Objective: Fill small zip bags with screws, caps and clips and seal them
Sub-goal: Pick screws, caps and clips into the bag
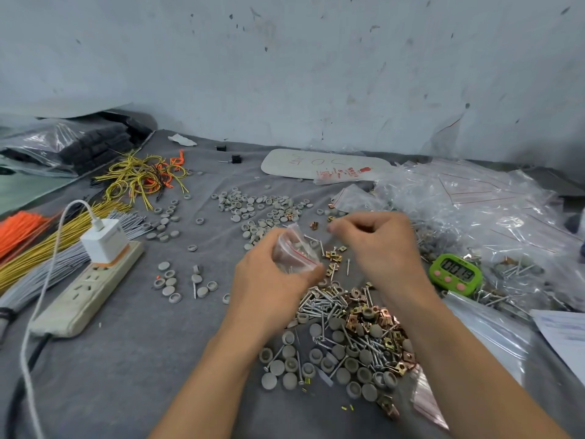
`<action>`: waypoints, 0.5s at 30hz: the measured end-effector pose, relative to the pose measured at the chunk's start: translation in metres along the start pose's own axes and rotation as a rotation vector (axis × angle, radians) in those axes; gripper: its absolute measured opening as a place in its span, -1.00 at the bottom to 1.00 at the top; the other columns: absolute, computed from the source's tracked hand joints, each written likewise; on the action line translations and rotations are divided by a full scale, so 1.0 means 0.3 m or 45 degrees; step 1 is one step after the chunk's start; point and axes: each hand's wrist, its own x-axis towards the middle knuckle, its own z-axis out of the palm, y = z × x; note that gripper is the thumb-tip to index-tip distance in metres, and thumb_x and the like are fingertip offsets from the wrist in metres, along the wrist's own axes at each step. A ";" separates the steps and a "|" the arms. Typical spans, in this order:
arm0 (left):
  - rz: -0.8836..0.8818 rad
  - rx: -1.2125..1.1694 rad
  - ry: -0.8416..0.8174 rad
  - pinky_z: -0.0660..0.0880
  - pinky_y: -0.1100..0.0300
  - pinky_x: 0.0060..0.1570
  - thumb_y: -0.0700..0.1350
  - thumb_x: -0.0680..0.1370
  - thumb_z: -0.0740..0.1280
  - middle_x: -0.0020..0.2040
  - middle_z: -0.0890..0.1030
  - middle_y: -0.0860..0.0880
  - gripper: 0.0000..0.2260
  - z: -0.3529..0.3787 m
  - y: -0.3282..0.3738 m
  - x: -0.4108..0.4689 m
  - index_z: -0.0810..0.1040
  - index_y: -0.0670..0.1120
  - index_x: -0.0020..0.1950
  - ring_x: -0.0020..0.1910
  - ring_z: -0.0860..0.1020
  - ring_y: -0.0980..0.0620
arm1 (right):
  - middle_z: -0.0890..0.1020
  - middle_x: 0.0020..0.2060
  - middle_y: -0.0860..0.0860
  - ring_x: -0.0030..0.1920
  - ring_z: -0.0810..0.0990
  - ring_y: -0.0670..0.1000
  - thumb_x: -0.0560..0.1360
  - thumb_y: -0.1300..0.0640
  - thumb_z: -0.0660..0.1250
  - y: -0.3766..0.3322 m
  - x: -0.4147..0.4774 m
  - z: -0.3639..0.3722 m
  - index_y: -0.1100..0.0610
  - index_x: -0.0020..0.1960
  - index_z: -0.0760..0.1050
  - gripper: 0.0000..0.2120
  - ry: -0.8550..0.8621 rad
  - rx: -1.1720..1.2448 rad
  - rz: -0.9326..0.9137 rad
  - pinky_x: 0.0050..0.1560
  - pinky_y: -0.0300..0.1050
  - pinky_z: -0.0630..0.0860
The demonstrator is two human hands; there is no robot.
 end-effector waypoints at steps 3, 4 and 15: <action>-0.072 -0.080 0.107 0.43 0.21 -0.20 0.19 0.33 0.61 -0.13 0.66 0.37 -0.66 -0.010 -0.010 0.011 0.54 0.32 -0.01 -0.17 0.58 0.40 | 0.69 -0.37 -0.23 -0.36 0.63 -0.23 0.53 0.05 0.49 0.096 0.041 -0.016 -0.16 -0.22 0.71 -0.82 0.056 -0.270 0.128 -0.37 -0.33 0.52; -0.079 -0.089 0.135 0.44 0.17 -0.19 0.19 0.34 0.61 -0.13 0.66 0.37 -0.67 -0.012 -0.013 0.014 0.54 0.32 -0.02 -0.19 0.59 0.38 | 0.70 -0.33 -0.23 -0.35 0.61 -0.29 0.53 0.08 0.49 0.127 0.050 -0.005 -0.14 -0.17 0.72 -0.85 -0.021 -0.375 0.172 -0.42 -0.45 0.44; -0.044 -0.052 0.124 0.35 0.29 -0.21 0.13 0.35 0.60 -0.13 0.63 0.41 -0.67 -0.020 -0.017 0.008 0.52 0.36 -0.04 -0.11 0.54 0.46 | 0.66 0.22 -0.03 0.29 0.53 0.07 0.55 -0.06 0.41 0.190 0.070 0.128 -0.11 0.01 0.73 -0.86 -0.266 -1.189 0.091 0.25 -0.01 0.40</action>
